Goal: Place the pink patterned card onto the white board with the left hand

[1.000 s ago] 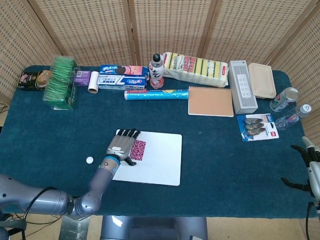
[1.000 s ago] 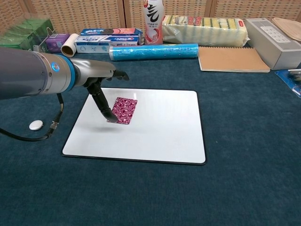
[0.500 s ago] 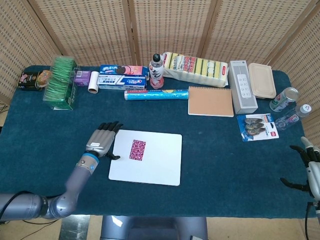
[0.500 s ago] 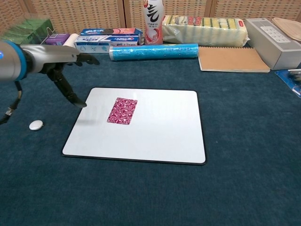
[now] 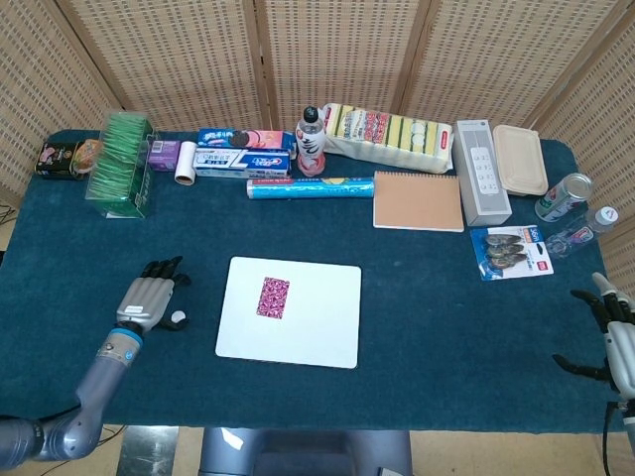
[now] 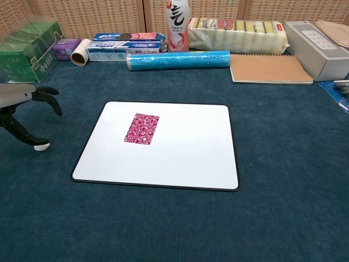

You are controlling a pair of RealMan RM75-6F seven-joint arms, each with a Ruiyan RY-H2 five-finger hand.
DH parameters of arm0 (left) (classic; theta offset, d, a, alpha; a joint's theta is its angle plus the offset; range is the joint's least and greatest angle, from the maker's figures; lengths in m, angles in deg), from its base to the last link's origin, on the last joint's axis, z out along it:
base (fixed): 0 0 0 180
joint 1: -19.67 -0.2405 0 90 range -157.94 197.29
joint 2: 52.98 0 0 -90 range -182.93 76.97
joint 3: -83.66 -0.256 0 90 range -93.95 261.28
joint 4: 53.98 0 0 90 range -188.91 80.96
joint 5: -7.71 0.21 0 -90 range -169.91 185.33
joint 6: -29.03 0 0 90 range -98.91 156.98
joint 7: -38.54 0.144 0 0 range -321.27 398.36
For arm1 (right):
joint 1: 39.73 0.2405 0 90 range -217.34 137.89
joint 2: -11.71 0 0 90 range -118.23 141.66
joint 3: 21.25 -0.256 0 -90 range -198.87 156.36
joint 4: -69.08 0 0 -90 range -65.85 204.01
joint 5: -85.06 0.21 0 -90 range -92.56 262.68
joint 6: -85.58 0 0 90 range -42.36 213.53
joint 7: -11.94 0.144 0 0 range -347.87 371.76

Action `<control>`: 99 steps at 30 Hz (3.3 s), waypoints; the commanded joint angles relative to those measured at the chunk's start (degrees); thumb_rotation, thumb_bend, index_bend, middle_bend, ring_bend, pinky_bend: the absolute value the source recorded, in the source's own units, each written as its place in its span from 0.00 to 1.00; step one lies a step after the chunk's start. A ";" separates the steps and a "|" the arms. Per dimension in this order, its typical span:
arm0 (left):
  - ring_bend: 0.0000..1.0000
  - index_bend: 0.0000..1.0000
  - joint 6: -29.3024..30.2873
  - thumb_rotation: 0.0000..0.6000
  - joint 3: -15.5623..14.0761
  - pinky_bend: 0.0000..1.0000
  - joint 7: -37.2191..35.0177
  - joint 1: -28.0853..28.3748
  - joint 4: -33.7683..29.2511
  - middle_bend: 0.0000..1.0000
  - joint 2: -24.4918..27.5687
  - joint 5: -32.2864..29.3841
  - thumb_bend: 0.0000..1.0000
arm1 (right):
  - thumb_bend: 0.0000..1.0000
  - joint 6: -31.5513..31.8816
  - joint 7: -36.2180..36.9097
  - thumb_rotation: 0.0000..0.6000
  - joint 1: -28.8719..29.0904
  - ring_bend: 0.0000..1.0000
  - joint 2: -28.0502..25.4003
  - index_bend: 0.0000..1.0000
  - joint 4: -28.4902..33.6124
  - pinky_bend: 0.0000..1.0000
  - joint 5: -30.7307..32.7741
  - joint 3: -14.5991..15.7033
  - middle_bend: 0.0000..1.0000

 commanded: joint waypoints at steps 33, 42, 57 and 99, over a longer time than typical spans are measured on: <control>0.00 0.42 -0.55 1.00 1.39 0.00 0.23 -6.45 5.46 0.00 -3.99 5.39 0.22 | 0.07 -0.73 2.14 1.00 0.20 0.00 -0.62 0.17 -0.35 0.00 0.23 -0.04 0.00; 0.00 0.46 -1.50 1.00 1.87 0.00 -0.12 -7.27 6.35 0.00 -3.98 6.22 0.23 | 0.07 -0.84 2.16 1.00 0.26 0.00 -0.55 0.17 -0.39 0.00 0.02 0.09 0.00; 0.00 0.52 -1.96 1.00 3.30 0.01 -0.16 -7.81 5.70 0.00 -3.55 7.52 0.27 | 0.07 -0.97 1.90 1.00 0.35 0.00 -0.49 0.17 -0.36 0.00 0.34 0.06 0.00; 0.00 0.52 3.56 1.00 14.64 0.01 26.75 13.77 3.58 0.00 -19.33 -17.71 0.26 | 0.07 -3.57 4.86 1.00 1.38 0.00 -1.21 0.18 -1.80 0.00 1.88 -0.46 0.00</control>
